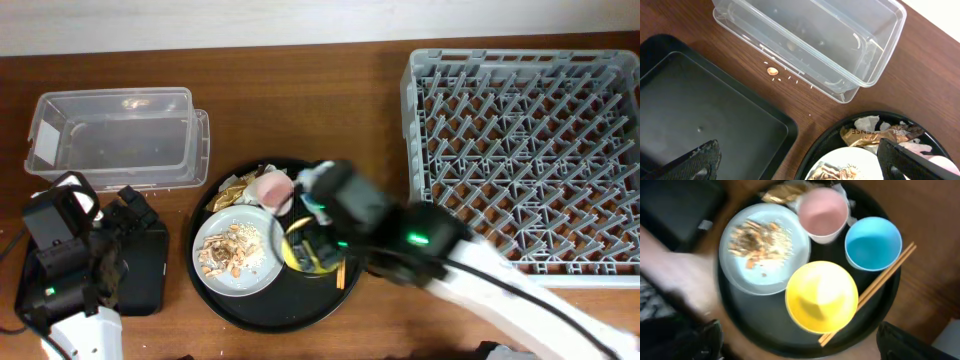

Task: Sort waste into correct bins and load items into the dishwasher rack
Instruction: 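Reach the right gripper over the black tray and grasp the yellow bowl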

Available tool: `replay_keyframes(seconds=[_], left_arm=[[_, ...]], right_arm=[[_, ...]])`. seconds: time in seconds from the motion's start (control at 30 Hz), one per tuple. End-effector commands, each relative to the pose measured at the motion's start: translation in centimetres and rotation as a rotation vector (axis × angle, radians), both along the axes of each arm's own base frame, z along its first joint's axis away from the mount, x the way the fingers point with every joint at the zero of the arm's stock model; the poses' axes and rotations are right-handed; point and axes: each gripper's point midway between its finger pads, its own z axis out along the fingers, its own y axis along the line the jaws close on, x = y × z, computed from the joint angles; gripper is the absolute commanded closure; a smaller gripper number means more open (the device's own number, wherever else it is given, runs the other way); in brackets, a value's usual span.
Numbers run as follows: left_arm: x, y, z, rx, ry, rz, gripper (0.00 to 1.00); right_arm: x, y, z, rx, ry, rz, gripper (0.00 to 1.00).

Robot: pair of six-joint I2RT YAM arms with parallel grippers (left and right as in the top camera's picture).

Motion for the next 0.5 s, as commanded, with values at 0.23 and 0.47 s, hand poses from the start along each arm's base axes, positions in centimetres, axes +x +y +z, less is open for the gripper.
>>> replay_keyframes(seconds=[0.23, 0.47], left_arm=[[0.3, 0.4, 0.1, 0.0, 0.002, 0.018, 0.01], [0.3, 0.4, 0.1, 0.0, 0.002, 0.018, 0.01]], right_arm=[[-0.7, 5.9, -4.8, 0.044, 0.292, 0.007, 0.01], [0.3, 5.6, -11.1, -0.089, 0.381, -0.149, 0.21]])
